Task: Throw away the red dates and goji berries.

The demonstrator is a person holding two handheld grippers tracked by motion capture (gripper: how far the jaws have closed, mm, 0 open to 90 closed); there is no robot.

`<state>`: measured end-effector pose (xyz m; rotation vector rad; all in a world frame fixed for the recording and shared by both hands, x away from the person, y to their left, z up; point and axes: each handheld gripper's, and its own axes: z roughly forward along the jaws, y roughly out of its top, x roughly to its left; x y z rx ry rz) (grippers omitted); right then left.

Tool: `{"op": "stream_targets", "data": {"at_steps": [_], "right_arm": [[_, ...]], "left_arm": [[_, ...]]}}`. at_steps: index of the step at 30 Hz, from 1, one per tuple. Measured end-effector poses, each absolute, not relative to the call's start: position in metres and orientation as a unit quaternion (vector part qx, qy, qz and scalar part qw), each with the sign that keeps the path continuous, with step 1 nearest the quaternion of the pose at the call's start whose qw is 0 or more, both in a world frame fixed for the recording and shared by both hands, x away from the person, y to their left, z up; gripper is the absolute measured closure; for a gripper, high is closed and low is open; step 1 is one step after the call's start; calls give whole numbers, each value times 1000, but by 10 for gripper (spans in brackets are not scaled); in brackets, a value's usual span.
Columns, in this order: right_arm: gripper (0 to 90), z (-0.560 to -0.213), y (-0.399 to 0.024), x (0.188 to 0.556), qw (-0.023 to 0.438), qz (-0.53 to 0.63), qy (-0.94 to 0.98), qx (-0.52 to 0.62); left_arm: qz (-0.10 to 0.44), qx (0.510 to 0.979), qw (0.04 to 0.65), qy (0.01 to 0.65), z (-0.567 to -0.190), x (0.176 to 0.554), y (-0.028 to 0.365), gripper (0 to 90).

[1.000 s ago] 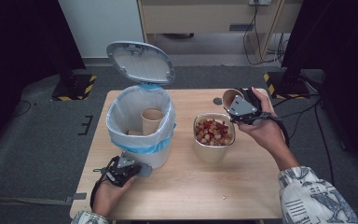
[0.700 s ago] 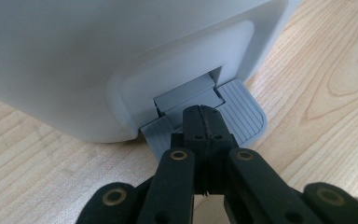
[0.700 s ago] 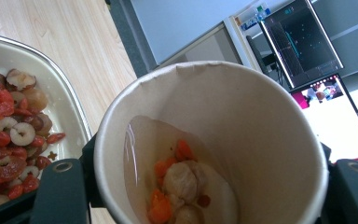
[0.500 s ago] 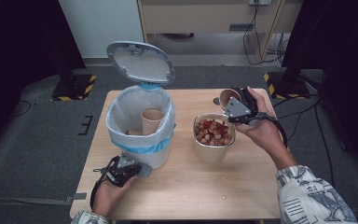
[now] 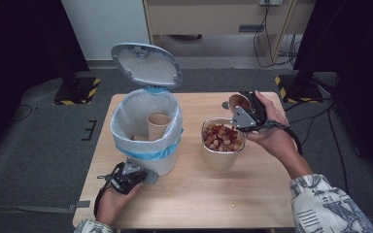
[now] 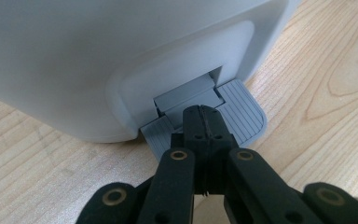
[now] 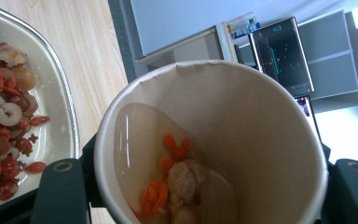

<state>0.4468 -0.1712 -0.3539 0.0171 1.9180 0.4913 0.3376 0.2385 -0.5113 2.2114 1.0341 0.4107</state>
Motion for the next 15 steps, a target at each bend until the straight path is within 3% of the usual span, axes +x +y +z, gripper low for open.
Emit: {"op": "stream_targets", "data": {"at_steps": [15], "right_arm": [[298, -354, -168, 445, 548, 205, 811, 0]], "left_arm": [[156, 844, 327, 395, -511, 338, 239, 898]]}}
